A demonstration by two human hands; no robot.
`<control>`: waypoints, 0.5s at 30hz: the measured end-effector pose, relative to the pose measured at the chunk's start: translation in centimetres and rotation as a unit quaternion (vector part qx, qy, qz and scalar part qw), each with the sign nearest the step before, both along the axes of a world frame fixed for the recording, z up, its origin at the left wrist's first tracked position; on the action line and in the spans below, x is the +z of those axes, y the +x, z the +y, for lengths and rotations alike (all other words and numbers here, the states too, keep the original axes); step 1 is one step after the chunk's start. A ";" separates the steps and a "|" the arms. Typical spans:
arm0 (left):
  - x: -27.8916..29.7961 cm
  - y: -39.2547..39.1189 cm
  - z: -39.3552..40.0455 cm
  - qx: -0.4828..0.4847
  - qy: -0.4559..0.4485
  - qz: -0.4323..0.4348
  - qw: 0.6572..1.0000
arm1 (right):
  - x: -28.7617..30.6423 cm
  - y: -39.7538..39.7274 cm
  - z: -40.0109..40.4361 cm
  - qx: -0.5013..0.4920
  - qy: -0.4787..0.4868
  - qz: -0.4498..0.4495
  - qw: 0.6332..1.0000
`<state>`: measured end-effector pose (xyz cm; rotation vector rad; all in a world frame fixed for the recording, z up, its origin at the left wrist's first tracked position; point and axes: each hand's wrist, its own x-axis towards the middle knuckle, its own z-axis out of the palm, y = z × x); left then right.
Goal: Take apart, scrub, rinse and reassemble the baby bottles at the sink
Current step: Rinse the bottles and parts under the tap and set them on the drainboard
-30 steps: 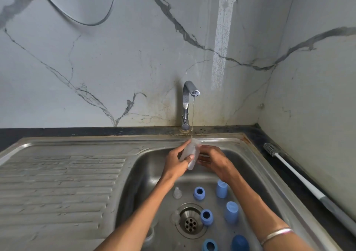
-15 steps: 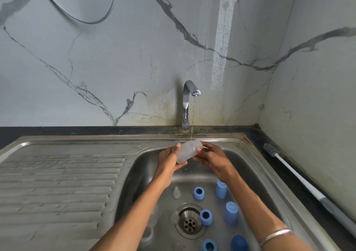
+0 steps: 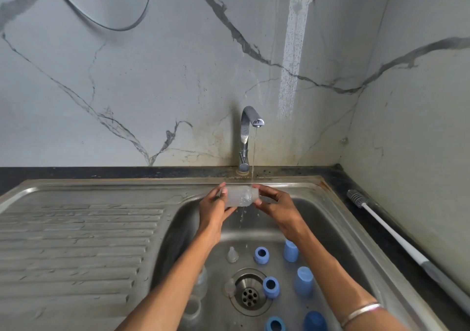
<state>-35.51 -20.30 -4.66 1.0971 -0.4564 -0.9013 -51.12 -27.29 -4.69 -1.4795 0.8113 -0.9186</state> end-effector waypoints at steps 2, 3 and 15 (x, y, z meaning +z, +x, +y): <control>0.0 -0.2 0.0 0.006 -0.013 -0.022 1.000 | -0.3 -0.1 -0.4 0.008 0.027 -0.007 1.000; -0.1 -0.2 -0.1 0.007 -0.020 -0.032 0.999 | -0.3 -0.1 -0.4 0.015 0.051 -0.022 0.998; -0.4 -1.0 -0.4 -0.042 -0.034 -0.146 0.988 | -0.1 -1.4 -1.1 -0.044 0.054 -0.005 0.998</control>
